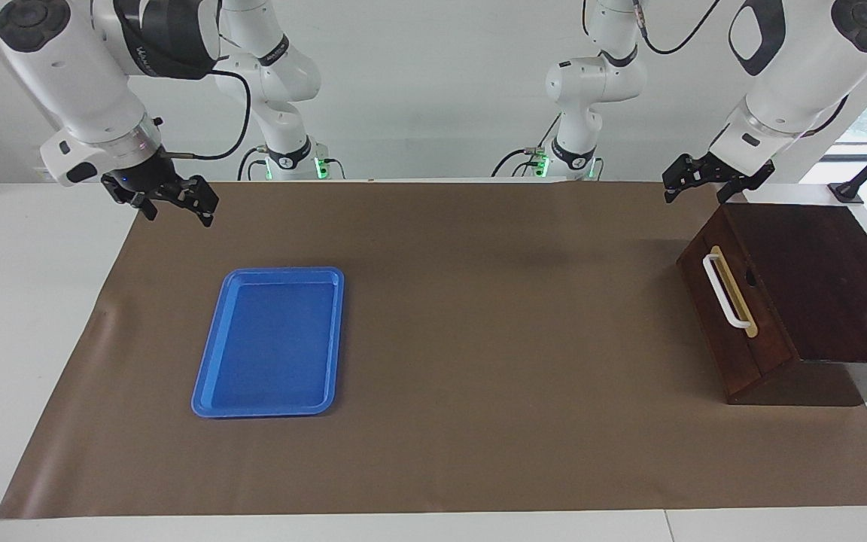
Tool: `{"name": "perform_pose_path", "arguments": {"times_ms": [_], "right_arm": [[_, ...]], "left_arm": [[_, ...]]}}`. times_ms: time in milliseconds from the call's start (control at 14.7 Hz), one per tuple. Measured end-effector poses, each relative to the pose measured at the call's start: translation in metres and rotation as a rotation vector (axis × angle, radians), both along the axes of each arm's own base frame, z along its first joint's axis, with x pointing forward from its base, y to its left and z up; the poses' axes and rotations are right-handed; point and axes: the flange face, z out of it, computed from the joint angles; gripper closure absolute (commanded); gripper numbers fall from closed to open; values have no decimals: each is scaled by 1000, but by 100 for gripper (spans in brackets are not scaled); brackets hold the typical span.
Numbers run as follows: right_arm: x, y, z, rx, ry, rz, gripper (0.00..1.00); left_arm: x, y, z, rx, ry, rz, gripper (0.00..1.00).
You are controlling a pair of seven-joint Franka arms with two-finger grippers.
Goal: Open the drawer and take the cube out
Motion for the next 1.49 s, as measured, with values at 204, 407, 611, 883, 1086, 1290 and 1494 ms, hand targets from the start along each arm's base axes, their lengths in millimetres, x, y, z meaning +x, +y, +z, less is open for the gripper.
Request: {"name": "perform_pose_path", "arguments": {"times_ms": [204,407,611,883,1086,1290,1494], "right_arm": [[0,-3,0,0,0,-6,0],[-1,-12,0,0,0,-21,0],[-1,-11,0,0,0,-20,0],[-1,-11,0,0,0,-19,0],[-1,-11,0,0,0,-20,0],[-1,-11,0,0,0,-20,0],[0,-9,0,0,0,-16,0]], "left_arm": [[0,0,0,0,-1,0,0],[0,0,0,0,-2,0,0],[1,-2,1,-1,-13,-4,0],[4,-5,2,-2,-35,-11,0],[6,-7,2,9,-52,-18,0],[11,-14,-6,84,-86,-56,0],[14,-30,-36,168,-92,-108,0]]}}
